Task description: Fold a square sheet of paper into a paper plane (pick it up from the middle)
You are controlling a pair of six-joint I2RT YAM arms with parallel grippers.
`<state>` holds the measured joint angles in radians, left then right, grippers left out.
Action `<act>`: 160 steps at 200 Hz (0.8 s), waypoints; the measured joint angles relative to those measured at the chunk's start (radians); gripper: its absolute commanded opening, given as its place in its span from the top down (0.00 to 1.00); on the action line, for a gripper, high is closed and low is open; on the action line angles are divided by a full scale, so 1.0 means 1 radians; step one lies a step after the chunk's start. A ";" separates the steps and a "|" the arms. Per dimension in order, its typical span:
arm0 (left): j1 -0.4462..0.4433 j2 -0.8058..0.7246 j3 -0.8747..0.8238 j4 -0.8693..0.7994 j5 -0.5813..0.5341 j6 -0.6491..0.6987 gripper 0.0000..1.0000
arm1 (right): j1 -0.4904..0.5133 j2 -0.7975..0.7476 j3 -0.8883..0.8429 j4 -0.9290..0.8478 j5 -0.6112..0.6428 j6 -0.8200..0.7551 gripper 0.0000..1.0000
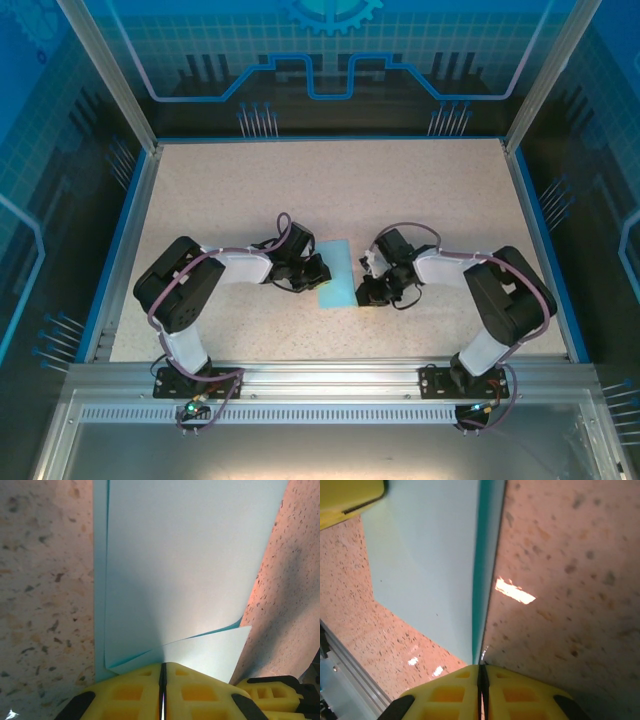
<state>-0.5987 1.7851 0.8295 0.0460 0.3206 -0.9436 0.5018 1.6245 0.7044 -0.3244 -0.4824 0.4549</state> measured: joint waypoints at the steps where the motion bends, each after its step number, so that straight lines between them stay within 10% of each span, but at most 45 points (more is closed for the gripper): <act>1: 0.000 0.000 0.000 0.000 0.000 0.000 0.88 | 0.000 -0.001 -0.001 0.000 -0.001 0.000 0.89; 77: -0.001 0.000 0.010 -0.004 0.001 0.006 0.81 | -0.008 -0.158 0.060 -0.082 0.011 0.019 0.86; 160: -0.001 -0.002 0.016 0.003 0.009 0.001 0.77 | -0.008 0.108 0.274 -0.021 0.056 0.014 0.85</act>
<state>-0.5999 1.7836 0.8452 0.0490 0.3294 -0.9424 0.4934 1.7325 0.9787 -0.3454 -0.4259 0.4694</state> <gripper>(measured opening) 0.221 0.147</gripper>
